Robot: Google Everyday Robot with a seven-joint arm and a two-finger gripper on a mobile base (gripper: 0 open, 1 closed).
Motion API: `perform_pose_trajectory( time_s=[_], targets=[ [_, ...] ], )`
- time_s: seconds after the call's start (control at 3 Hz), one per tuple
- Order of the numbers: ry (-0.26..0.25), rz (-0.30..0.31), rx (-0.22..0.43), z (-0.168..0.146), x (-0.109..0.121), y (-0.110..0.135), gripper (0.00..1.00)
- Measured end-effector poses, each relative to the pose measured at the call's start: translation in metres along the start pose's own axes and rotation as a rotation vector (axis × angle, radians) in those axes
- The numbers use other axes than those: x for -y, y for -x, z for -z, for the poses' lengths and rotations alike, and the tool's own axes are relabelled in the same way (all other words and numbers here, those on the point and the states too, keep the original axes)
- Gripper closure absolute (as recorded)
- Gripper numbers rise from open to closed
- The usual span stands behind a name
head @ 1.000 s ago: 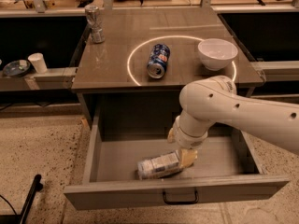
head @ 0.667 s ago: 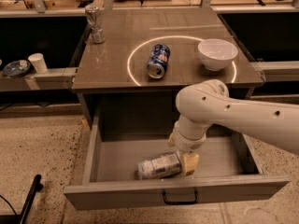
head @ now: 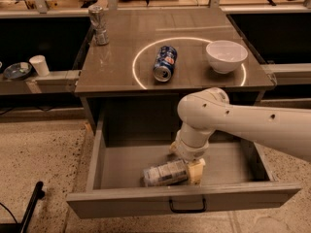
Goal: Pick blue plastic bottle from top drawer and place on counter
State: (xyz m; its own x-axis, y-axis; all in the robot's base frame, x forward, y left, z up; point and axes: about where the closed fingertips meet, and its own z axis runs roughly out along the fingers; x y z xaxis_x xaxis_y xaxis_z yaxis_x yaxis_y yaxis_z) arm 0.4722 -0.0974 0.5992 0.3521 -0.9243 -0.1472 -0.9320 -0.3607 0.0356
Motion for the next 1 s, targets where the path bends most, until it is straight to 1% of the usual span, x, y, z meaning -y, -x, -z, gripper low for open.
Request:
perform_pose_trajectory(
  time_s=[0.33,0.67,1.0],
  targets=[
    [-0.019,0.041,0.01,-0.002,0.006,0.005,0.4],
    [-0.07,0.077,0.044,0.001,0.014,0.012,0.71],
    [-0.131,0.099,0.088,0.011,0.019,0.02,0.95]
  ],
)
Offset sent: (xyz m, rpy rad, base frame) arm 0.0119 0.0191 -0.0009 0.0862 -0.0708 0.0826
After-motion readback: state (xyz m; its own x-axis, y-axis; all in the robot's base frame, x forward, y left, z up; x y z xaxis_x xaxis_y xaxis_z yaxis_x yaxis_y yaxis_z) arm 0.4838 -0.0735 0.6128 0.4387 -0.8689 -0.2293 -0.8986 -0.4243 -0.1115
